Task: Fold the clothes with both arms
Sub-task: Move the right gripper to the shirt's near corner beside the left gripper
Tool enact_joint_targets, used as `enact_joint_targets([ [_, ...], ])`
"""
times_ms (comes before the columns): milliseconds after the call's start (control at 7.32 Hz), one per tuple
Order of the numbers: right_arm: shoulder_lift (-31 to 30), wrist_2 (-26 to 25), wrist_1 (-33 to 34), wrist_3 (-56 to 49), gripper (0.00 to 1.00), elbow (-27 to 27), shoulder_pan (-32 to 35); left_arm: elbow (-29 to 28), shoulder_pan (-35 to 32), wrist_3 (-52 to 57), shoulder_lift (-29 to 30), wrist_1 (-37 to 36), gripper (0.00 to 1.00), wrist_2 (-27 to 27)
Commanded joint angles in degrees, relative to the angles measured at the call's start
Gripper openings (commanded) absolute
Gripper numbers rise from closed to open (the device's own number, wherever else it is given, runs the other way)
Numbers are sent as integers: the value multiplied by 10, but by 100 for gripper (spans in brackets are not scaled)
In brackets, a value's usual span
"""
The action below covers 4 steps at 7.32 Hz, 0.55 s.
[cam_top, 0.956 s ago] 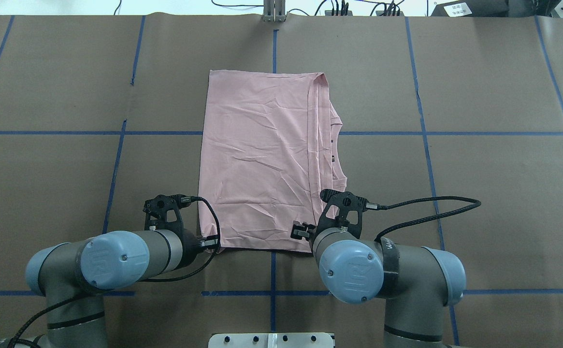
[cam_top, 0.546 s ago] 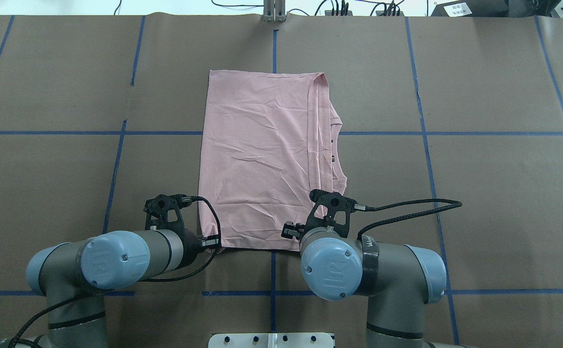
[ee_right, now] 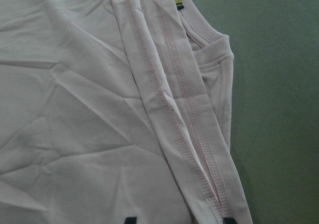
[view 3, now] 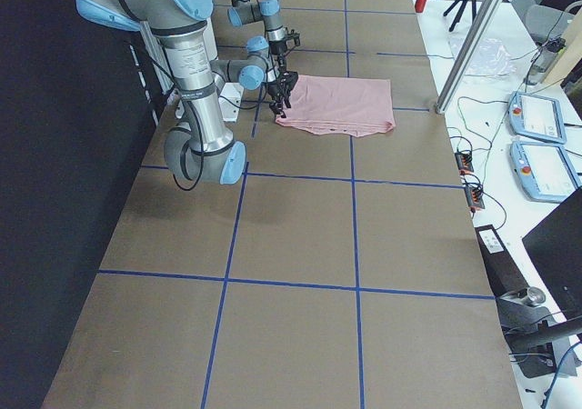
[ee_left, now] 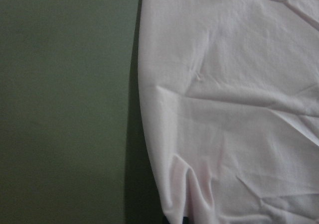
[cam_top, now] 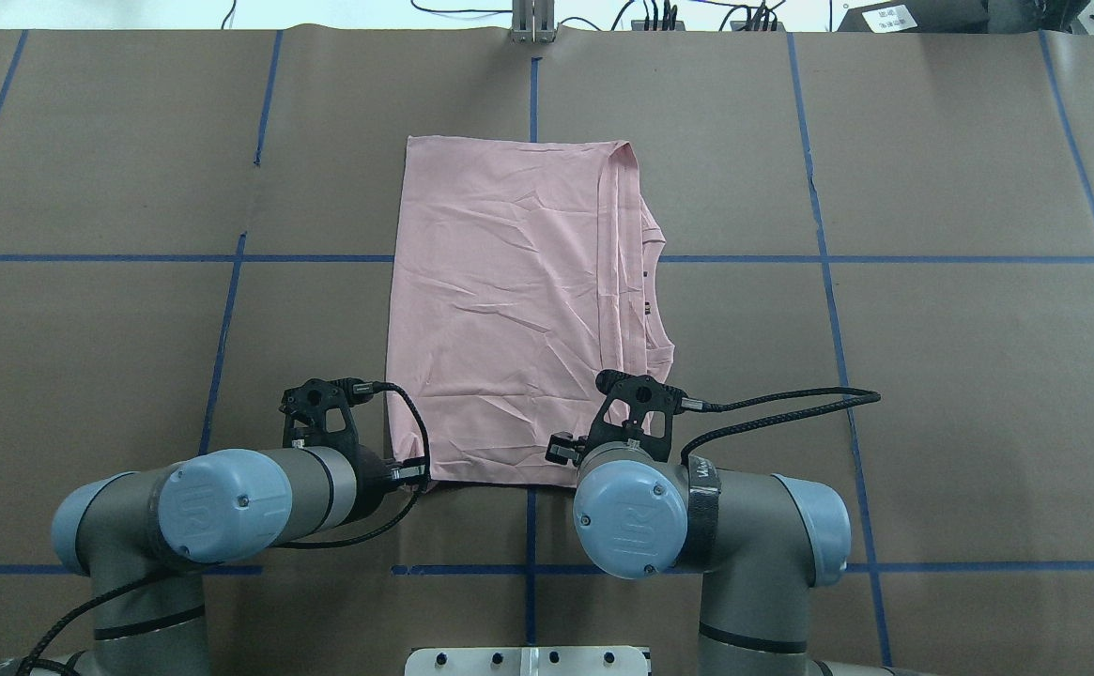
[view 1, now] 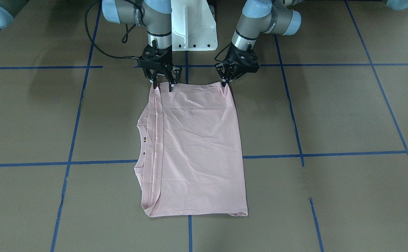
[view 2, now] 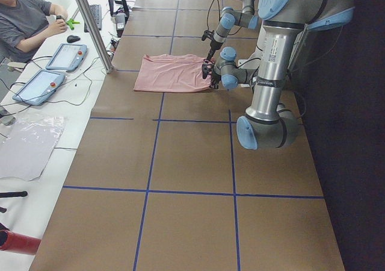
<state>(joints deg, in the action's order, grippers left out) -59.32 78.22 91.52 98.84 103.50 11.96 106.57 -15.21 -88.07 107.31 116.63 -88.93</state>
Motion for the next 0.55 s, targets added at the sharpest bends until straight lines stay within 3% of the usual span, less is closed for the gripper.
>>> enact_joint_targets([
  [0,17,0,1,4,65,-24,0,0,0,0,0,0,0,0],
  [137,38,0,1,9,65,-51,0,0,0,0,0,0,0,0],
  [410,35,0,2,10,65,-54,0,-1,0,1,1,0,0,0],
])
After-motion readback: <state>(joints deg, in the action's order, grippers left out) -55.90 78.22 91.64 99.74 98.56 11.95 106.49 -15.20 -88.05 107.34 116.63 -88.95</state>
